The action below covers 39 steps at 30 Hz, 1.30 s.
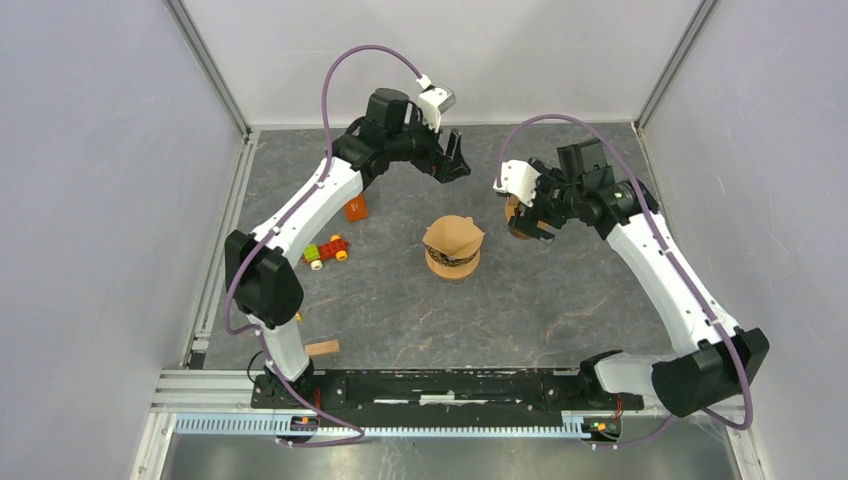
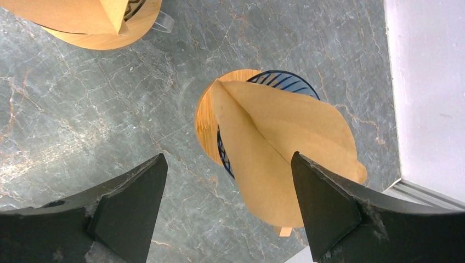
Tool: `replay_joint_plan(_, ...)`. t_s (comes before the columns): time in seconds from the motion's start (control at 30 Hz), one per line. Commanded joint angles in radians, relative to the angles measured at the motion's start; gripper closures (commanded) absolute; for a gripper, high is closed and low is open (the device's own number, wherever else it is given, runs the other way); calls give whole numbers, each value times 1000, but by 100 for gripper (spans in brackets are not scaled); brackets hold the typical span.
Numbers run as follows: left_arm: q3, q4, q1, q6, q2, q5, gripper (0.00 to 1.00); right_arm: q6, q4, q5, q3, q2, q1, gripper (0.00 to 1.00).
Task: Place the coffee filter in the dripper
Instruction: Place the coffee filter in the coffee dripper, then adjust the coffee filter in the coffee dripper.
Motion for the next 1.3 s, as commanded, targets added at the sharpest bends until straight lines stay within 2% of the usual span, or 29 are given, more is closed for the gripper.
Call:
replay_joint_plan(0.0, -1, 88, -11, -117, -32, 76, 1, 39, -26, 6, 56, -78, -6, 10)
replay_joint_plan(0.23, 28, 99, -92, -151, -14, 40, 4, 144, 2, -1, 67, -170, -87, 12)
replay_joint_plan(0.37, 58, 102, -140, -164, 17, -12, 4, 265, 62, 43, 100, -179, -157, 13)
replay_joint_plan(0.6, 158, 66, -193, -142, 113, -84, 5, 437, 189, 155, 79, -151, -208, 14)
replay_joint_plan(0.87, 254, 35, -220, -122, 214, -134, 9, 487, 276, 141, -6, -92, -254, 18)
replay_joint_plan(1.27, 234, 39, -225, -109, 232, -140, 16, 483, 307, 30, -107, -50, -280, 42)
